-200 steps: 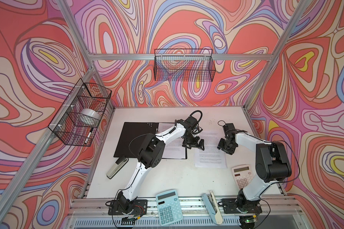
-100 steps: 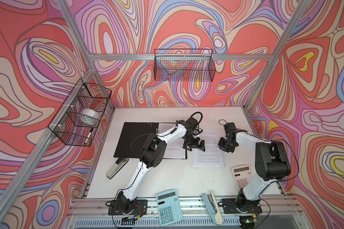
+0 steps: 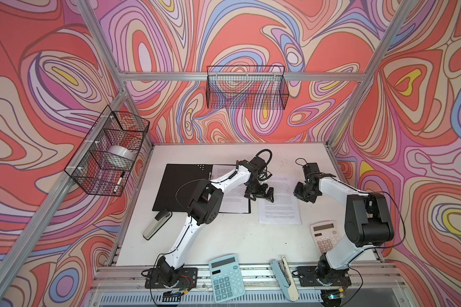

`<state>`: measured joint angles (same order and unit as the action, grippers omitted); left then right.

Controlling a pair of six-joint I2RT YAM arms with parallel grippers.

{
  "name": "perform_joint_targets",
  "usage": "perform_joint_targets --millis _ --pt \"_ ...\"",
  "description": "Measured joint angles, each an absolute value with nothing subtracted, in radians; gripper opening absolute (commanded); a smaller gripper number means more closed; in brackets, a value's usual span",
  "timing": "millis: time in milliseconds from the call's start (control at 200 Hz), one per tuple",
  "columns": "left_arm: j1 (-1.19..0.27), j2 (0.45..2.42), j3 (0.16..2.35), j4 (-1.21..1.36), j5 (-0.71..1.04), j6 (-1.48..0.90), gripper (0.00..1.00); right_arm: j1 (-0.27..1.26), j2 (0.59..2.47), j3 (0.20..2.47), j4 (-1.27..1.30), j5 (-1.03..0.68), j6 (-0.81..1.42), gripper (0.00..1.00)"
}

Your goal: Put the files into the folder

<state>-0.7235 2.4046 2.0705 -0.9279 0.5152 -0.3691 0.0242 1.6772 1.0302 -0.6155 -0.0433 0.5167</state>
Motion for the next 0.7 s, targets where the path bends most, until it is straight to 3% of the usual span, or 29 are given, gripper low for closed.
perform_joint_targets --millis 195,701 --pt "-0.728 2.405 2.135 -0.949 0.466 -0.366 1.0 -0.018 1.671 1.033 -0.58 -0.074 0.516 0.4" --pt "-0.729 2.52 2.293 -1.016 0.427 -0.334 1.0 -0.122 1.732 1.063 -0.524 -0.237 0.48 0.45"
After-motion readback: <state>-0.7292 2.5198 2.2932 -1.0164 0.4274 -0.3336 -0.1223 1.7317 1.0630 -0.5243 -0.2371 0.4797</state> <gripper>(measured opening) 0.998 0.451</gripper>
